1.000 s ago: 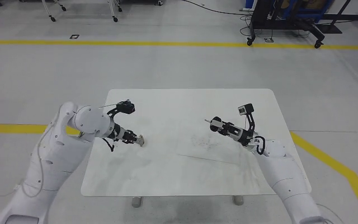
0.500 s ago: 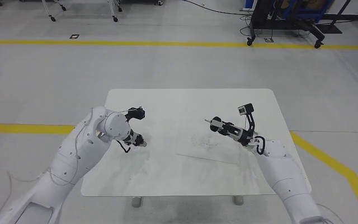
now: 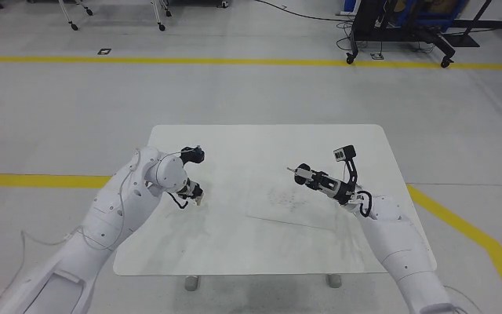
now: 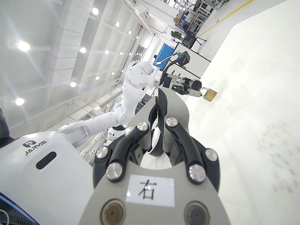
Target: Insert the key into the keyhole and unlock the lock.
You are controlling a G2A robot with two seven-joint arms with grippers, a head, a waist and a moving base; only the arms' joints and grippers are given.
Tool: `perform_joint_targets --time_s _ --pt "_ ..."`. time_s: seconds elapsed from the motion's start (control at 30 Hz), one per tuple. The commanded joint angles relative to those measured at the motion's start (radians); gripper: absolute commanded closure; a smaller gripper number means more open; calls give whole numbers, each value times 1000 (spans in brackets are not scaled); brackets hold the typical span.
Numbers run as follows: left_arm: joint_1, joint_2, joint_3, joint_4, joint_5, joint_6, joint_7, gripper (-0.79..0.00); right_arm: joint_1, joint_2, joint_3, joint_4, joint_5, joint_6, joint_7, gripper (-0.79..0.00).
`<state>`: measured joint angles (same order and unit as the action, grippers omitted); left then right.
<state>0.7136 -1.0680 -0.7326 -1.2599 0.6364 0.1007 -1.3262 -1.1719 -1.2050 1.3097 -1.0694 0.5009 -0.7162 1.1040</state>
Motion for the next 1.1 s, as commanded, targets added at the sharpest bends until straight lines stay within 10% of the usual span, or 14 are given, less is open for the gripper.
perform_joint_targets --time_s 0.0,0.27,0.73,0.9,1.07 --pt "-5 -6 8 9 -4 4 -3 -323 0 0 0 0 0 0 0 0" --pt "-17 -23 27 42 -1 3 -6 -148 0 0 0 0 0 0 0 0" --pt "-26 -40 29 84 10 -8 14 -182 0 0 0 0 0 0 0 0" --pt "-28 -44 26 92 7 -14 11 -3 0 0 0 0 0 0 0 0" --pt "-30 -48 28 99 12 -24 -7 0 0 0 0 0 0 0 0 0"
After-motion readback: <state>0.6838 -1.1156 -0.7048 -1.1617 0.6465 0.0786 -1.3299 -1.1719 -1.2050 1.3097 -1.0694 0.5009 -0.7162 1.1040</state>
